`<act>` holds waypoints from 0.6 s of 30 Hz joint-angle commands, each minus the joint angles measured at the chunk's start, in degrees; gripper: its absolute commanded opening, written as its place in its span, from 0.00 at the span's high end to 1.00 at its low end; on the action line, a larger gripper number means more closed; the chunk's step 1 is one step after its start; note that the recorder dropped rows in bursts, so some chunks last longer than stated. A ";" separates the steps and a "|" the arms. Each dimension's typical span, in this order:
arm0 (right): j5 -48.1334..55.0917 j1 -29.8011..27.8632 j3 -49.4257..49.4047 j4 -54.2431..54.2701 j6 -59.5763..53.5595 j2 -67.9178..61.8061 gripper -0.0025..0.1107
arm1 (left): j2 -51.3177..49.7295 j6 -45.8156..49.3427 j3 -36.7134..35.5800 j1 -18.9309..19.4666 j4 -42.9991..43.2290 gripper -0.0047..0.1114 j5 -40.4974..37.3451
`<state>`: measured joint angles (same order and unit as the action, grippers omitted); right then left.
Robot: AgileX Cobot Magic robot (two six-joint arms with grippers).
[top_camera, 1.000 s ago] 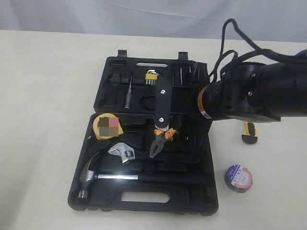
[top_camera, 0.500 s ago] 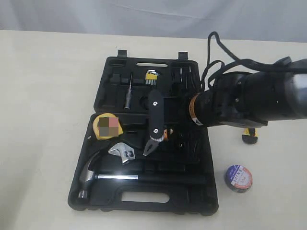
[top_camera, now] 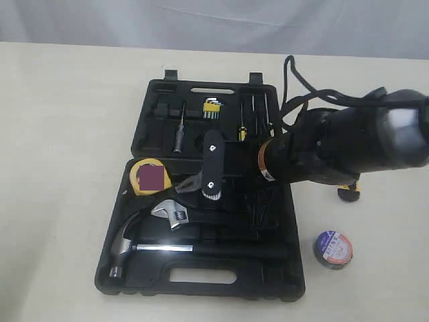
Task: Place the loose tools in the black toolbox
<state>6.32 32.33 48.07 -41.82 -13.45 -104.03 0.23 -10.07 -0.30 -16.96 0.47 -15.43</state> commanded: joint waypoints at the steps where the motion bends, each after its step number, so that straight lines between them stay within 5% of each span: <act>1: 1.65 -0.13 1.15 6.79 3.19 2.93 0.85 | -0.23 0.02 0.30 -0.26 -0.47 0.96 -0.18; 9: 13.89 -0.13 1.15 10.93 7.15 6.78 0.84 | -0.23 0.02 0.30 -0.26 -0.47 0.96 -0.18; 18: 3.51 -0.13 1.15 10.93 16.70 6.91 0.84 | -0.23 0.02 0.30 -0.26 -0.47 0.96 -0.18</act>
<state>14.38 32.33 49.13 -31.11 0.53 -97.61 0.23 -10.07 -0.30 -16.96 0.47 -15.43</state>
